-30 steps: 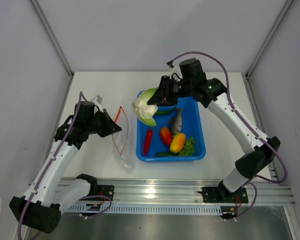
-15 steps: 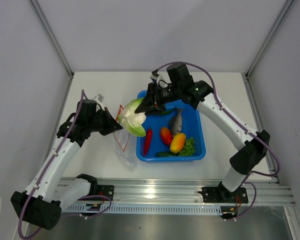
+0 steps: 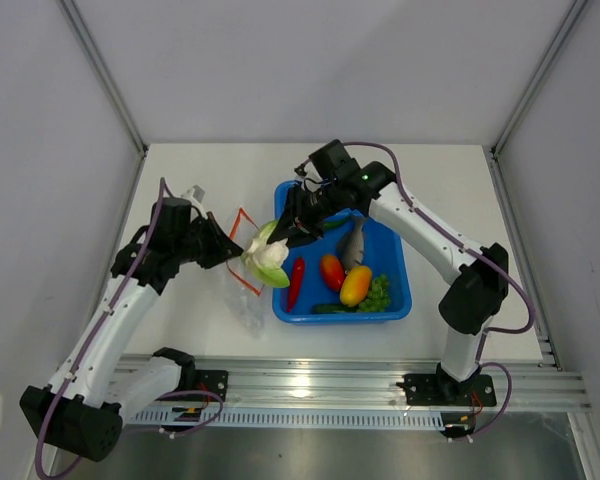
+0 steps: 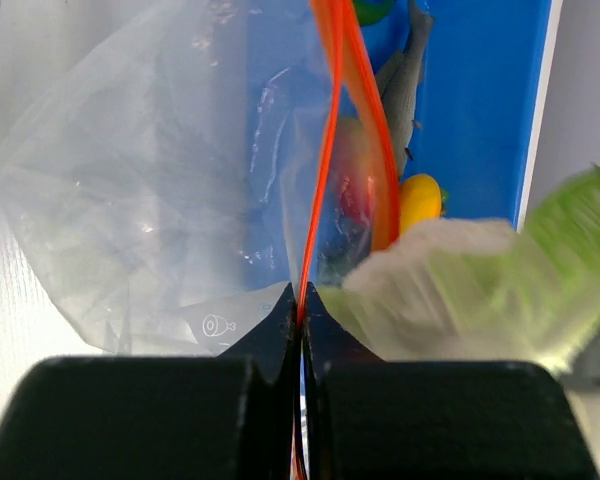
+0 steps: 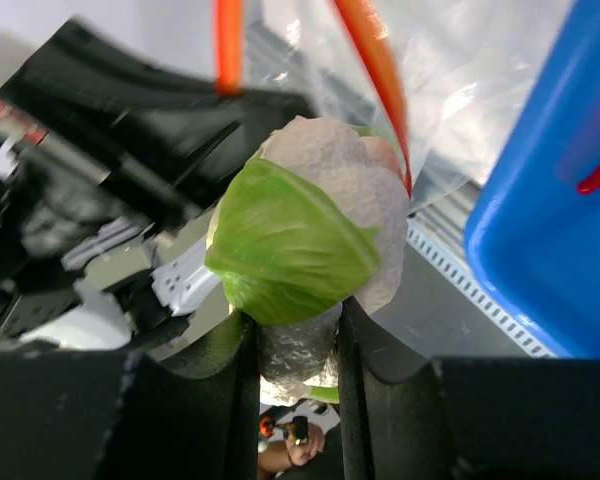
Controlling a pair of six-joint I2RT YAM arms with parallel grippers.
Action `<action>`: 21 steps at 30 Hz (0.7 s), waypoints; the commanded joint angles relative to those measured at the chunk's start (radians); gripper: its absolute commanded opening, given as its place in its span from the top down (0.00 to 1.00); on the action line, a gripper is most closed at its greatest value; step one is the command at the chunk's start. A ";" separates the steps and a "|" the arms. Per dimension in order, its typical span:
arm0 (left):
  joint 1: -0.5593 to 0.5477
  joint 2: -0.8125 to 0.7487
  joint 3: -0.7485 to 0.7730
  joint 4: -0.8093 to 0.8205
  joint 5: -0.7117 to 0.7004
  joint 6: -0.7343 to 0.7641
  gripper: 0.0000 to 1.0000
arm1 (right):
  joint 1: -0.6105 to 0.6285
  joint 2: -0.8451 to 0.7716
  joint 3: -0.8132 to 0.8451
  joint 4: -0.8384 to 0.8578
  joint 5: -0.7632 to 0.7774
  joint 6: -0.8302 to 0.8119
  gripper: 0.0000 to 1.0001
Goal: Place the food in the zip-top bag and seal the zipper
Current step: Place the fake vegetable in the zipper food storage bag.
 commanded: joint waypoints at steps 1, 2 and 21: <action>-0.008 -0.052 0.033 0.017 -0.019 -0.003 0.99 | 0.004 0.033 0.081 -0.108 0.119 -0.020 1.00; -0.008 -0.059 0.034 0.005 -0.028 0.002 0.99 | 0.004 0.036 0.087 -0.116 0.141 -0.028 1.00; -0.008 -0.049 0.049 0.011 0.020 0.037 0.99 | 0.121 0.289 0.469 -0.211 0.167 -0.278 1.00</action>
